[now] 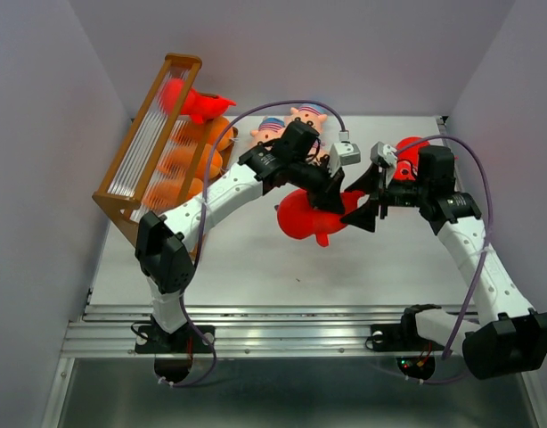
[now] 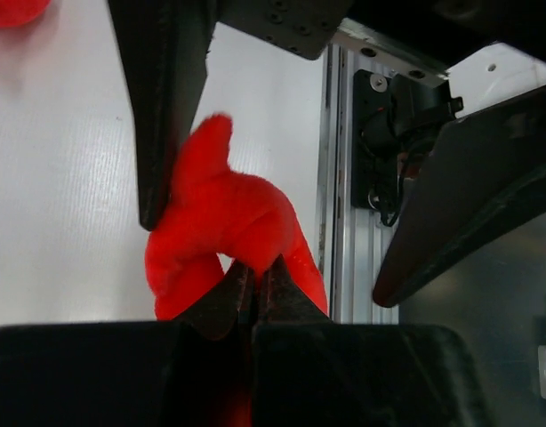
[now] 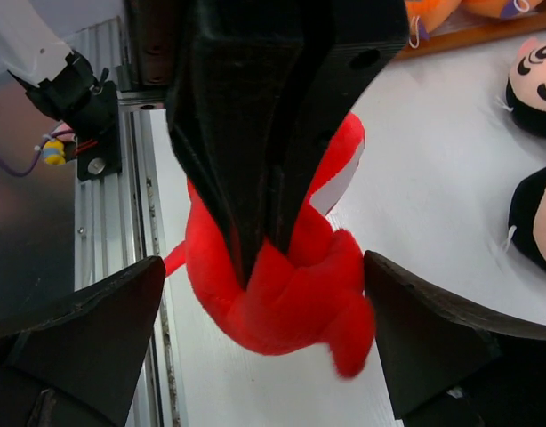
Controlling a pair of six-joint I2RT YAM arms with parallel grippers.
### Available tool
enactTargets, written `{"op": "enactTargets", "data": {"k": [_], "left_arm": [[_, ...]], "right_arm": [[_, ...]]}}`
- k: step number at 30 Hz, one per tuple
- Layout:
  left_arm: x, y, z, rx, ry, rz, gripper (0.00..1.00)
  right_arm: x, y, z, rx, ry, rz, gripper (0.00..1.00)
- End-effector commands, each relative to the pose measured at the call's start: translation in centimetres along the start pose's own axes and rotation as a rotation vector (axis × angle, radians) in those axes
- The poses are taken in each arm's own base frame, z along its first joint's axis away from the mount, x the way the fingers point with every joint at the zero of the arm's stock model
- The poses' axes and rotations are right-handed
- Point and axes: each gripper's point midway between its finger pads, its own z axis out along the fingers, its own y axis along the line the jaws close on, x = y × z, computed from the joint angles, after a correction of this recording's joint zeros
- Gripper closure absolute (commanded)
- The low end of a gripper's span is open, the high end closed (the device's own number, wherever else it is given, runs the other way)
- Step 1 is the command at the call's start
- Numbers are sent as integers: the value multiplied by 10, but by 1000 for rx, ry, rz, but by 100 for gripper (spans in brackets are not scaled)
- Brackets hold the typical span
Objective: Place and organize the stuffed toys onto the shelf
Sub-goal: Pass the stuffed toy from the left arm to the right
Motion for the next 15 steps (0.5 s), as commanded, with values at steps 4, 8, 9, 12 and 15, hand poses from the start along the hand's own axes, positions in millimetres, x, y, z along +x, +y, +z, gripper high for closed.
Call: {"op": "enactTargets", "data": {"k": [4, 8, 9, 12, 15], "left_arm": [[-23, -32, -10, 72, -37, 59, 100], [-22, -37, -15, 77, -29, 72, 100], [-21, -39, -16, 80, -25, 69, 100], [-18, -42, -19, 86, -18, 74, 100], [-15, -42, -19, 85, -11, 72, 100]], "right_arm": [[8, -14, 2, 64, 37, -26, 7], [14, -10, -3, 75, 71, -65, 2], [15, -6, -4, 58, 75, -81, 1], [20, 10, -5, -25, 88, -115, 0], [25, 21, -7, -82, 102, -139, 3]]}}
